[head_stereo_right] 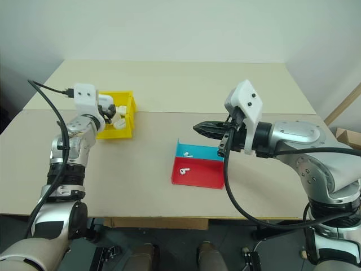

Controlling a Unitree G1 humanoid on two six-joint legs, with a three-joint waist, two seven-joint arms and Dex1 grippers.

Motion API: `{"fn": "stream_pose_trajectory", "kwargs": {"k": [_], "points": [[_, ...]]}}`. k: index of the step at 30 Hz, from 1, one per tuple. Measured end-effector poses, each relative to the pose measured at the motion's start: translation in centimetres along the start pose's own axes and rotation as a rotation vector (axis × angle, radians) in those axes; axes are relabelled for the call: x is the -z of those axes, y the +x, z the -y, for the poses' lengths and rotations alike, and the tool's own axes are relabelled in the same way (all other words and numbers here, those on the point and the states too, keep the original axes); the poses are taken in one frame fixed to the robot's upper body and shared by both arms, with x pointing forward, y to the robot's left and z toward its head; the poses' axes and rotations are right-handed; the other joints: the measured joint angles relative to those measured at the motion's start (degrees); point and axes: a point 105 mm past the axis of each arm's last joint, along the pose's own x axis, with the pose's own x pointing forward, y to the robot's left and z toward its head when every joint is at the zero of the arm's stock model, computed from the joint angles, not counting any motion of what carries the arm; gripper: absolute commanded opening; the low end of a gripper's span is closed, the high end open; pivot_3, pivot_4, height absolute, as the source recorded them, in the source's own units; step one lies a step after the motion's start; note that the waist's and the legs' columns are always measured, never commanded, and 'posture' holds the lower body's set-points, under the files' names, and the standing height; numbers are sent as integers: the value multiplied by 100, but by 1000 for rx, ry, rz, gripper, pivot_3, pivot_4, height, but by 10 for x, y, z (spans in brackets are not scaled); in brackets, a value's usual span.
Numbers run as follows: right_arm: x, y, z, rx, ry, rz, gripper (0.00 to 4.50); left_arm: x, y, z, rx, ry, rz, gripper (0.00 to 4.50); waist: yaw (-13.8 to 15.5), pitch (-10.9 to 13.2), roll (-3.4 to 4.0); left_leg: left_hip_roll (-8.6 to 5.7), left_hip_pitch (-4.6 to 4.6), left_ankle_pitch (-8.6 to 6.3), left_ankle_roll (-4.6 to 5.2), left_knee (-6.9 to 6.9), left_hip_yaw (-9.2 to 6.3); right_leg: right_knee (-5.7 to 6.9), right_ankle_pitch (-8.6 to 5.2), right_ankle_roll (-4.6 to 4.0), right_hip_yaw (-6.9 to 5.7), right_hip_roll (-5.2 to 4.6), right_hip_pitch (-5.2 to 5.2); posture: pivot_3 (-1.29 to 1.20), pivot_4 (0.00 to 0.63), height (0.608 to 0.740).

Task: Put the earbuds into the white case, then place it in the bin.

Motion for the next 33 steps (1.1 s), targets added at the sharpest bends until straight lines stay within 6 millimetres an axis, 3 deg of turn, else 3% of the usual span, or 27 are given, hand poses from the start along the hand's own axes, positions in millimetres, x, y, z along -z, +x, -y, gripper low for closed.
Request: {"fn": "stream_pose_trajectory", "kwargs": {"k": [3, 10, 14, 17, 22, 28, 33], "points": [[3, 2, -2, -6, 2, -12, 0, 2, 0, 4, 31, -15, -7, 4479, -2, 0, 0, 0, 0, 0, 0, 0, 0, 0, 0, 0, 1, 0, 0, 0, 150, 740], [4, 3, -2, 0, 3, -14, 0, -8, -5, 8, 59, 17, 52, 4479, 5, 0, 0, -1, -1, 0, -1, 0, 0, 0, 0, 0, 1, -1, 0, 0, 150, 740], [13, -2, -3, 5, 3, -52, 0, -28, -24, 31, 229, 47, 202, 4479, 32, 0, 0, 0, -3, 0, -1, -1, 0, -2, 0, -1, 0, -2, 0, 0, 150, 740], [28, -14, -6, 4, -70, -112, 0, -41, -57, 53, 456, 35, 319, 4479, 65, 0, 0, 0, -2, 0, -1, -1, 4, -5, 0, 0, 2, -4, 0, 0, 150, 740], [41, -38, -15, -59, -206, -147, 0, -29, -112, 61, 767, 132, 369, 4479, 21, 0, 1, 3, 18, 2, -3, -2, 12, 2, -1, 1, 9, -1, 11, 0, 150, 740], [49, -70, -19, -123, -287, -187, 0, 1, -166, 43, 1036, 188, 255, 4479, -44, 1, -4, 7, 32, 2, -3, -1, 16, -4, -23, 37, 9, -1, 24, 0, 150, 740], [72, -94, -10, -86, -266, -296, 0, 20, -210, 17, 1196, 200, 118, 4479, -61, 3, -6, 10, 41, 1, -3, -6, 27, -3, -28, 28, 15, -1, 24, 0, 150, 740]]}}
